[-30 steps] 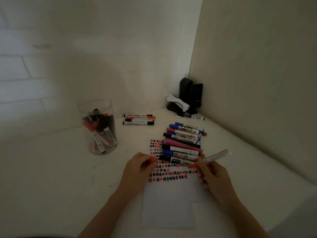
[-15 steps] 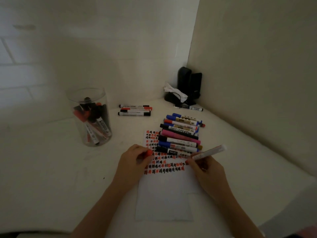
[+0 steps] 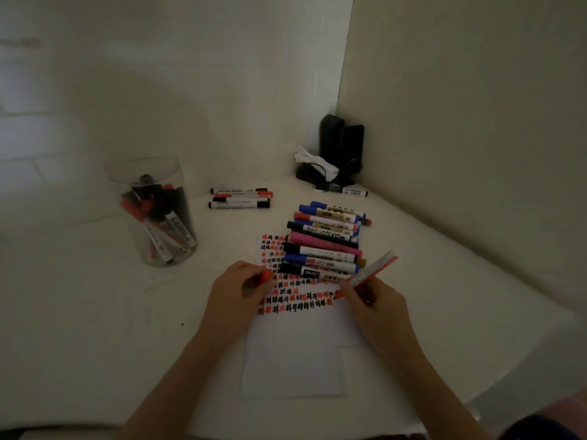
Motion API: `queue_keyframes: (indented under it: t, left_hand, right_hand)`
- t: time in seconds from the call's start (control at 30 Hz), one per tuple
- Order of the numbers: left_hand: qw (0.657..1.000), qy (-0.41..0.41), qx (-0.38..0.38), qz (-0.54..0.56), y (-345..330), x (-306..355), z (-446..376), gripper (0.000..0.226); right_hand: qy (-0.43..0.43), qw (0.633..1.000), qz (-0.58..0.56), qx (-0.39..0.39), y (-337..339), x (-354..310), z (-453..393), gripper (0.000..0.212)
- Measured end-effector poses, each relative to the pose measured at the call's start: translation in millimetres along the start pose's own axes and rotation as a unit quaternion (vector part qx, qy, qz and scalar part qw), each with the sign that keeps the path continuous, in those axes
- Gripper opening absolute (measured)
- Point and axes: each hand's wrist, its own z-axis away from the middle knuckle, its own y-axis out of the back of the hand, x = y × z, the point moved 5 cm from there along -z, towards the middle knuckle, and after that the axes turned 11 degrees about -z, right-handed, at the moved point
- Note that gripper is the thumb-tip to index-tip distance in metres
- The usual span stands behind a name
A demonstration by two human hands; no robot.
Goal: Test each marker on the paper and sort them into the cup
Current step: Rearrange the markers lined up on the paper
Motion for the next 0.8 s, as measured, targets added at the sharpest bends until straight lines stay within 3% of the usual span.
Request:
queue_keyframes:
  t: [0.33,0.8]
  left_hand:
    - [1.000,0.002,-0.008,0.002,1.3,0.5,1.3,0.021]
    - [0.996,0.016,-0.034,0.086,2.4,4.0,2.9,0.014]
  right_hand:
    - [-0.001,1.000,0.001,-0.006,-1.1,2.7,0.2,0.011]
    - [-0.006,1.000,-0.002,-0.005,-0.9,-1.4,1.9,0.008]
